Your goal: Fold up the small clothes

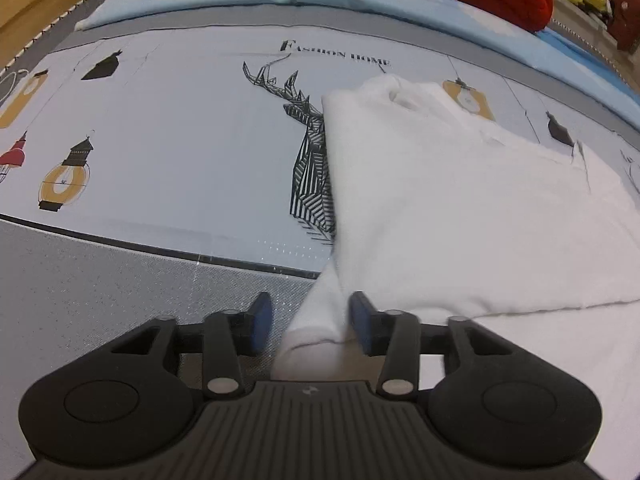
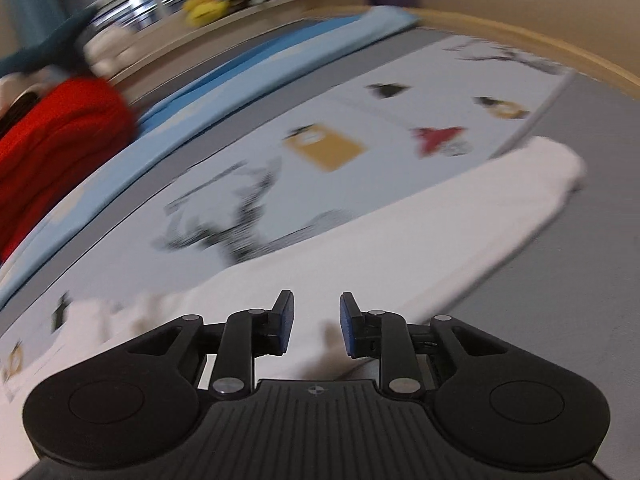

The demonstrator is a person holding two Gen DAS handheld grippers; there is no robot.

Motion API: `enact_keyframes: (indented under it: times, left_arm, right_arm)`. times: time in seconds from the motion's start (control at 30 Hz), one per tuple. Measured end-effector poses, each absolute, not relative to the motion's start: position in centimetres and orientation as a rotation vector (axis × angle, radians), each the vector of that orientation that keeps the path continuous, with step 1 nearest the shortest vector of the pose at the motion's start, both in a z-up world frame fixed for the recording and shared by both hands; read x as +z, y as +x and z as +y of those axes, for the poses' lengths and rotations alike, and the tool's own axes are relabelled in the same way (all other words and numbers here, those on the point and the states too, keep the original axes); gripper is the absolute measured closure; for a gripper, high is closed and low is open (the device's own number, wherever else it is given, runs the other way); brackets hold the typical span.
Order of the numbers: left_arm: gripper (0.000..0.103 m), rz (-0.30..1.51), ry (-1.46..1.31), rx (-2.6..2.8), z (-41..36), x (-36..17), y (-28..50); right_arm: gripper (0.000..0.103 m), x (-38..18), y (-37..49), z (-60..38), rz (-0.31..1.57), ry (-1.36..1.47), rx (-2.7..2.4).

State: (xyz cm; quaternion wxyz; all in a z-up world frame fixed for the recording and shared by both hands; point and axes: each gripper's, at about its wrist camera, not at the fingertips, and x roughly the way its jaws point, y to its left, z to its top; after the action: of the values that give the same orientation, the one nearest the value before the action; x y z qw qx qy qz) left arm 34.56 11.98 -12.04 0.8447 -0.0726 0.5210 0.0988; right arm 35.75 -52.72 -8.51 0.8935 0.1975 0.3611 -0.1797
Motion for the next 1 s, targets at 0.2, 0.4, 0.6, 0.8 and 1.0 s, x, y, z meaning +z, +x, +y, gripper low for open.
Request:
enact_keyframes:
  times: [0.2,0.4,0.6,0.8,1.0]
  left_arm:
    - [0.051,1.087,-0.165,0.197,11.5,-11.0,34.8]
    - [0.051,1.127,-0.142,0.185,11.0,-11.9,34.9]
    - [0.051,1.13,-0.135,0.19,10.8,-12.0,34.9]
    - [0.048,1.128,-0.119,0.188,10.8,-12.1,34.8]
    - [0.048,1.124,-0.098,0.188,10.5,-12.0,34.6]
  right_arm:
    - [0.076,-9.5,32.8,-60.0,0.706,0.508,-0.515]
    - [0.075,-12.0,31.7,-65.2,0.676,0.674,-0.612]
    - [0.075,-13.2,32.0,-66.6,0.619,0.688,-0.631]
    - [0.078,-14.0,31.8,-68.2,0.526,0.75,-0.629]
    - [0.098,-13.4,32.5,-67.3,0.51,0.661,-0.687]
